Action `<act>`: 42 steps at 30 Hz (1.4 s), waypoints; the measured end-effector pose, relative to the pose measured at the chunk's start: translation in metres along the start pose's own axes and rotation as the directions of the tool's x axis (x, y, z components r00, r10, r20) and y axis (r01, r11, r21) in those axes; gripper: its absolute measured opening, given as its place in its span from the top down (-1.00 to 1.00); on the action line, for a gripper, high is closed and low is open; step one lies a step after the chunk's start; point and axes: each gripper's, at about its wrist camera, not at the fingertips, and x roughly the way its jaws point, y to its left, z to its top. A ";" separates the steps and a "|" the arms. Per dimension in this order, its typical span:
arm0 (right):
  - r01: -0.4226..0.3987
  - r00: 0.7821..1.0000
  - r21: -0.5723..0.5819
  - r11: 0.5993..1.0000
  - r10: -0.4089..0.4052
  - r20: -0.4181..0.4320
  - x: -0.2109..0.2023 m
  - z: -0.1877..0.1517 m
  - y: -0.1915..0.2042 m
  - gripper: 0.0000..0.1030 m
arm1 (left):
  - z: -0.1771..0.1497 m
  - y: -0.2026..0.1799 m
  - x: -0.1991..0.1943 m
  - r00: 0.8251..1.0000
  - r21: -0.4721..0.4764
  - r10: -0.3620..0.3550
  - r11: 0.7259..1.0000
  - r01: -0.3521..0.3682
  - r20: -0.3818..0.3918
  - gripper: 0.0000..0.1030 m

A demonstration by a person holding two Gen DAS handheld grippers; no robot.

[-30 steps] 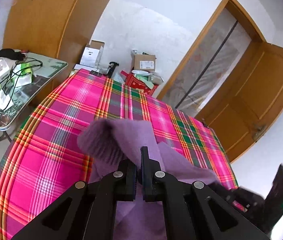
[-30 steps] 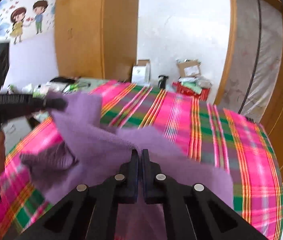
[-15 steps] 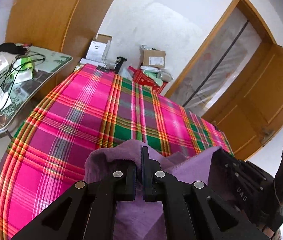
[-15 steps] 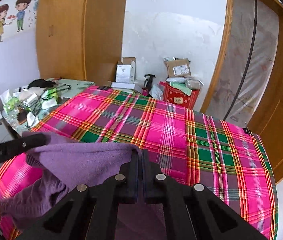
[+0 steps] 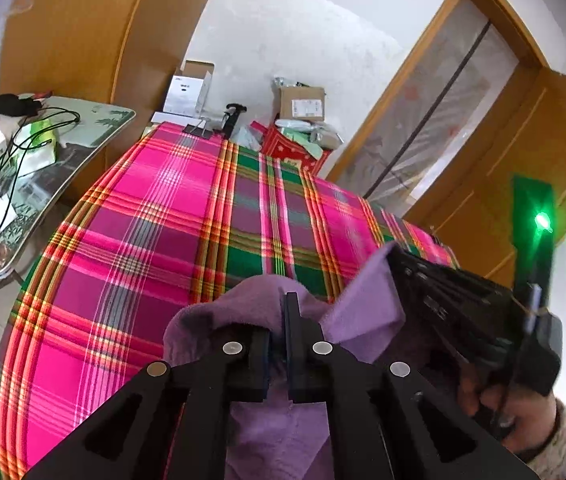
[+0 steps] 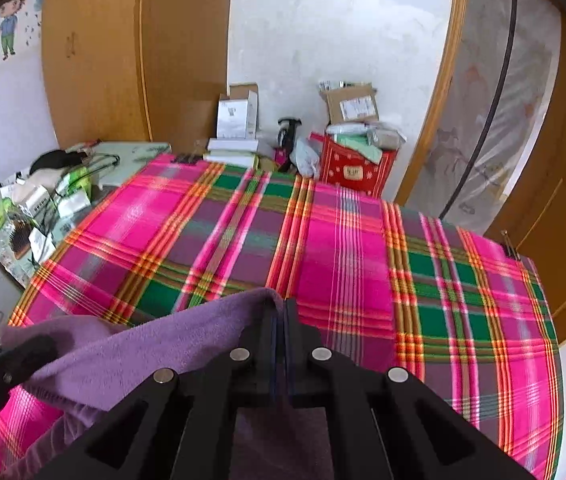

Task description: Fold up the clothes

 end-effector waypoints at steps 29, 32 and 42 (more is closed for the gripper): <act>-0.235 0.972 0.018 0.972 0.235 0.012 -0.110 -0.122 -0.014 0.40 | -0.118 -0.003 -0.100 0.988 0.356 0.145 0.927 -0.118 -0.051 0.45; -0.248 0.969 -0.029 0.968 0.247 -0.012 -0.111 -0.141 -0.006 0.37 | -0.125 -0.004 -0.104 0.986 0.385 0.160 0.914 -0.131 -0.044 0.45; -0.311 0.950 -0.166 0.936 0.298 -0.096 -0.109 -0.184 0.022 0.11 | -0.142 -0.006 -0.105 0.972 0.471 0.237 0.856 -0.214 0.012 0.45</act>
